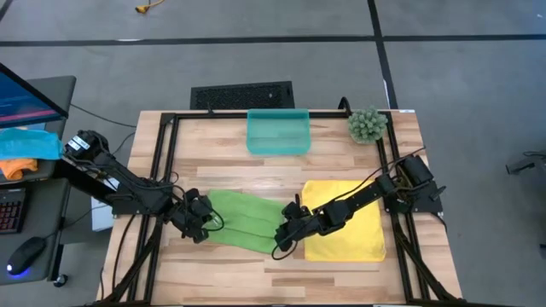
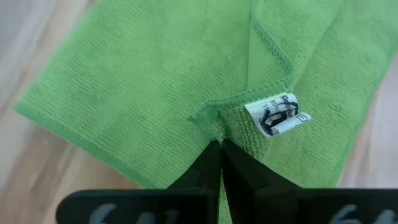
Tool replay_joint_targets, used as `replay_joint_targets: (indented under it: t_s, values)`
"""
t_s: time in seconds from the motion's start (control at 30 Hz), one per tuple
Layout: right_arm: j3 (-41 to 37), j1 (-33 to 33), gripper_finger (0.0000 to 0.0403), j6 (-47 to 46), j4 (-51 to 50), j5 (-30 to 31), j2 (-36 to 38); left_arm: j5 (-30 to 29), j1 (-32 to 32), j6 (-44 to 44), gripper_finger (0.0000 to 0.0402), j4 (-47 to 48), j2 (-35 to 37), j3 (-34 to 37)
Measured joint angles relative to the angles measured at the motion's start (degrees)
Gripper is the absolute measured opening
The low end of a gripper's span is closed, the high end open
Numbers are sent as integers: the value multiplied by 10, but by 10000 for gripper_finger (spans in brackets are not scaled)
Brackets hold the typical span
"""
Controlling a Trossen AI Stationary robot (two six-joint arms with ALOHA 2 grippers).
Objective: Roll microfiber towels into tight, uniform cylinder then place into a basket
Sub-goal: Fold the green towel
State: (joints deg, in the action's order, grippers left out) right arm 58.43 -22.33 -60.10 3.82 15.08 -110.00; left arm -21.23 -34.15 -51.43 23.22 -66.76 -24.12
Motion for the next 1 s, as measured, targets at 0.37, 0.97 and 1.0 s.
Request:
replay_joint_targets:
  t_s: [0.37, 0.97, 1.0]
  values:
    - [0, -13, 7, 93, 39, 0, 0, -23, -5, 50, 0, 0, 0, 0]
    - [0, -65, 14, 409, 66, 0, 0, -56, -90, 77, 0, -15, 0, 0]
    - [0, -66, 15, 417, 65, 0, 0, -58, -95, 77, 0, -16, 0, 0]
